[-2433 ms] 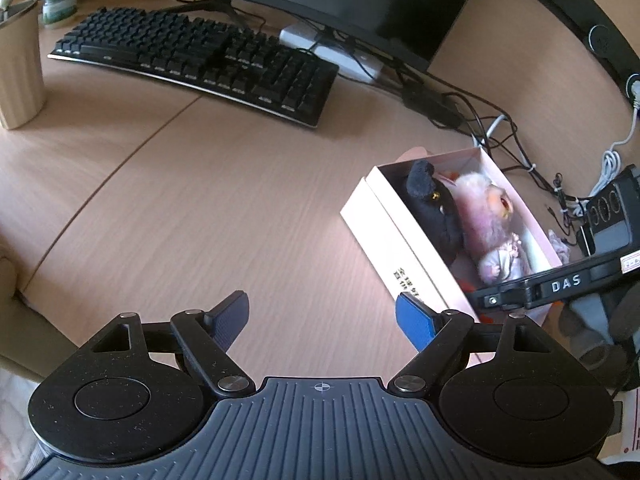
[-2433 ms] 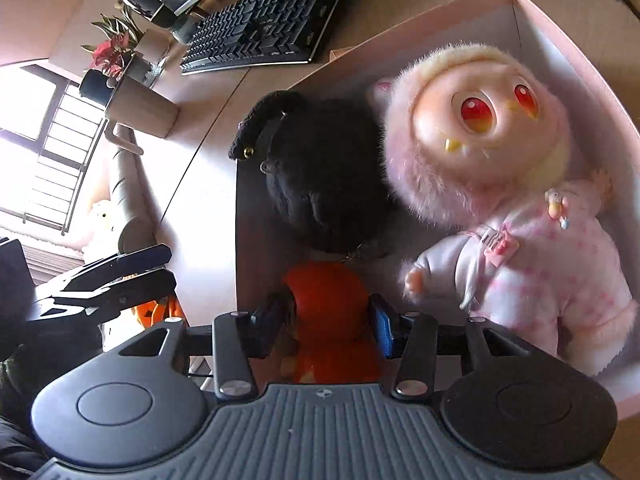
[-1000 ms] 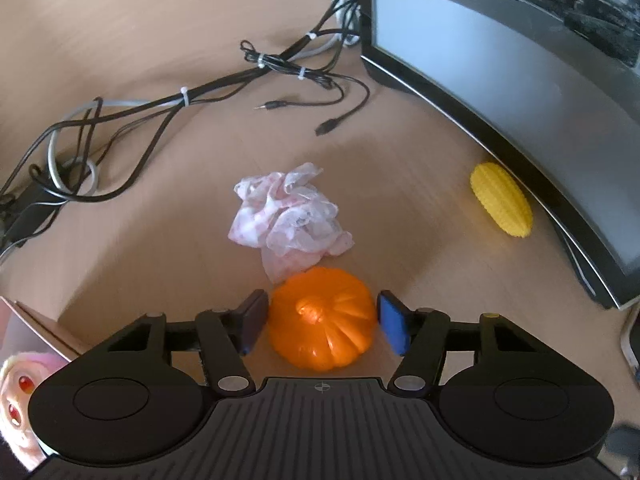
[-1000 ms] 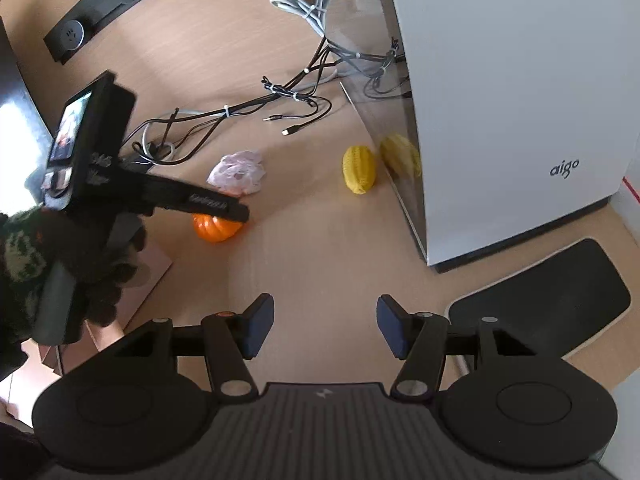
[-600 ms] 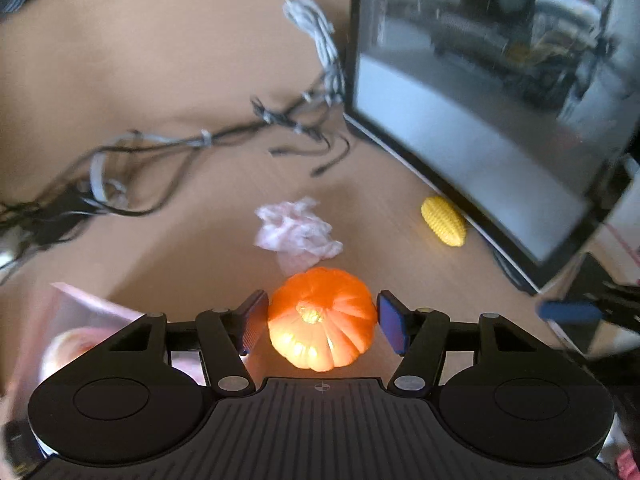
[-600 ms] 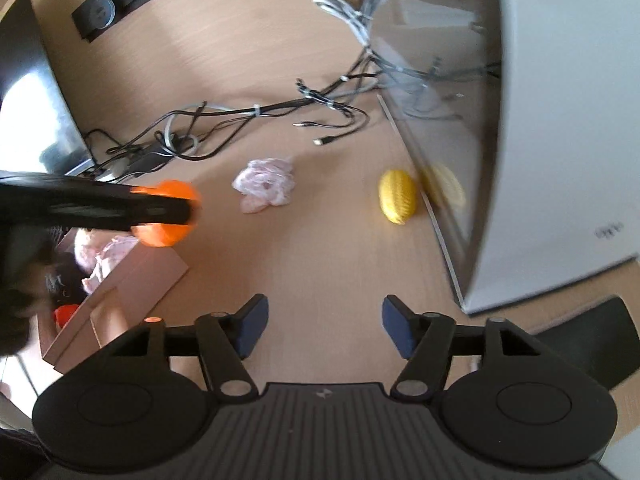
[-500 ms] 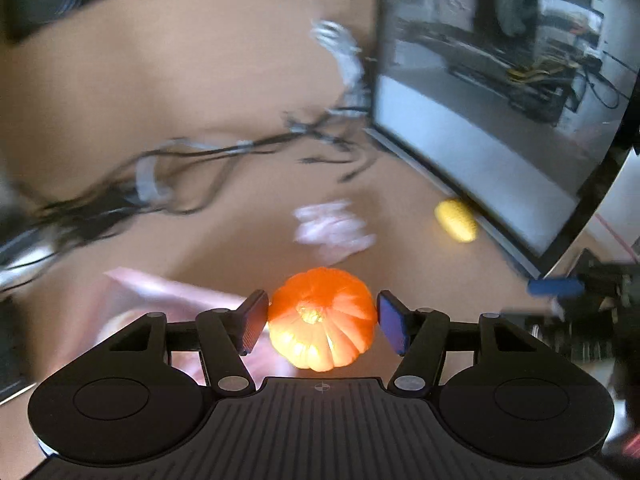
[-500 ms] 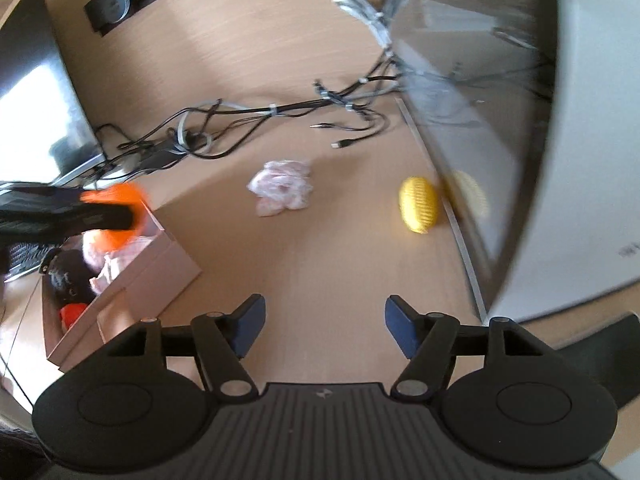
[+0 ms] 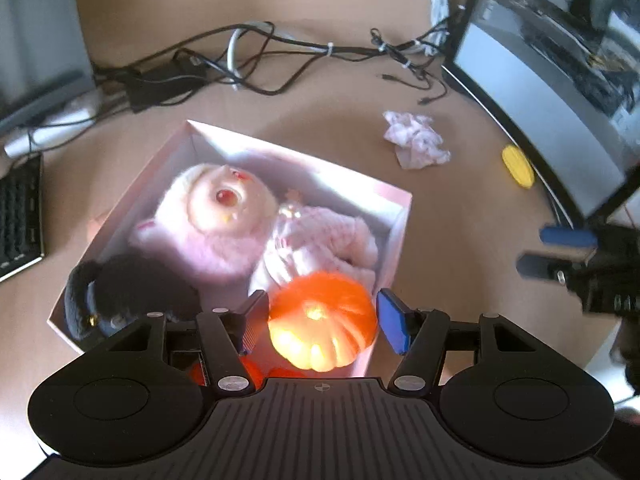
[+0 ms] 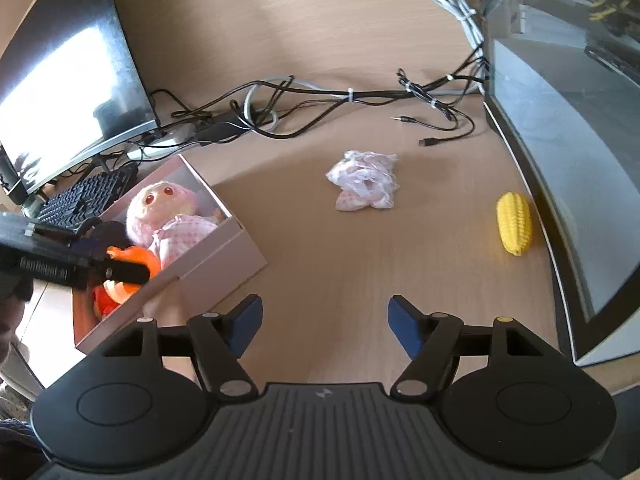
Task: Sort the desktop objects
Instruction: 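Carry the pumpkin over the pink box and open the left gripper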
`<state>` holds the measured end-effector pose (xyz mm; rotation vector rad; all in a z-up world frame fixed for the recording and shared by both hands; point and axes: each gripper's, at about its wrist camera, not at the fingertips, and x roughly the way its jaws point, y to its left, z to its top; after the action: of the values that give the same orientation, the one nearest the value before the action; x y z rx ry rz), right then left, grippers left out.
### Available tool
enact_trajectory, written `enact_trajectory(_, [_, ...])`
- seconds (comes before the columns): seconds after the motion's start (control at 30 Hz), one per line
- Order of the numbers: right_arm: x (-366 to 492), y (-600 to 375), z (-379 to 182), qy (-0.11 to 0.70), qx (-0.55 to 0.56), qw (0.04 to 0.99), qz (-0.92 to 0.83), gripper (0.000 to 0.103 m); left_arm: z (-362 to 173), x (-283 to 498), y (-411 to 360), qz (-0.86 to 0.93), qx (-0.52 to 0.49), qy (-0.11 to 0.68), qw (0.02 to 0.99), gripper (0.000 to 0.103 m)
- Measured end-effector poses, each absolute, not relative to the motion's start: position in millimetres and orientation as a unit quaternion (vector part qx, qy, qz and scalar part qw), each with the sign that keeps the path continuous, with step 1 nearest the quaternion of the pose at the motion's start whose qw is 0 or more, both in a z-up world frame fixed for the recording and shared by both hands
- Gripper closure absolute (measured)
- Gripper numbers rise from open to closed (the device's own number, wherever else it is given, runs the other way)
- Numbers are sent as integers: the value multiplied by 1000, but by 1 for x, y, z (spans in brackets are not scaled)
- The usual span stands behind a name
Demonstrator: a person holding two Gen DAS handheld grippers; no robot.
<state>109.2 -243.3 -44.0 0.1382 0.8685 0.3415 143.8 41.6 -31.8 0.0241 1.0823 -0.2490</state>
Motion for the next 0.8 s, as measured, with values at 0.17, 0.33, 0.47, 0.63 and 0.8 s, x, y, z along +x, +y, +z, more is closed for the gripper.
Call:
enact_trajectory(0.17, [102, -254, -46, 423, 79, 892, 139, 32, -40, 149, 48, -110, 20, 526, 843, 50])
enact_trajectory(0.33, [98, -261, -49, 426, 85, 892, 122, 30, -38, 134, 55, -119, 31, 518, 846, 48])
enact_trajectory(0.47, [103, -259, -46, 421, 75, 896, 123, 30, -26, 116, 51, -129, 46, 496, 857, 43])
enact_trajectory(0.63, [123, -252, -47, 392, 18, 918, 66, 34, -13, 100, 22, -163, 37, 455, 875, 23])
enact_trajectory(0.8, [158, -244, -65, 366, -72, 927, -35, 58, -21, 92, -18, -188, 58, 428, 882, 17])
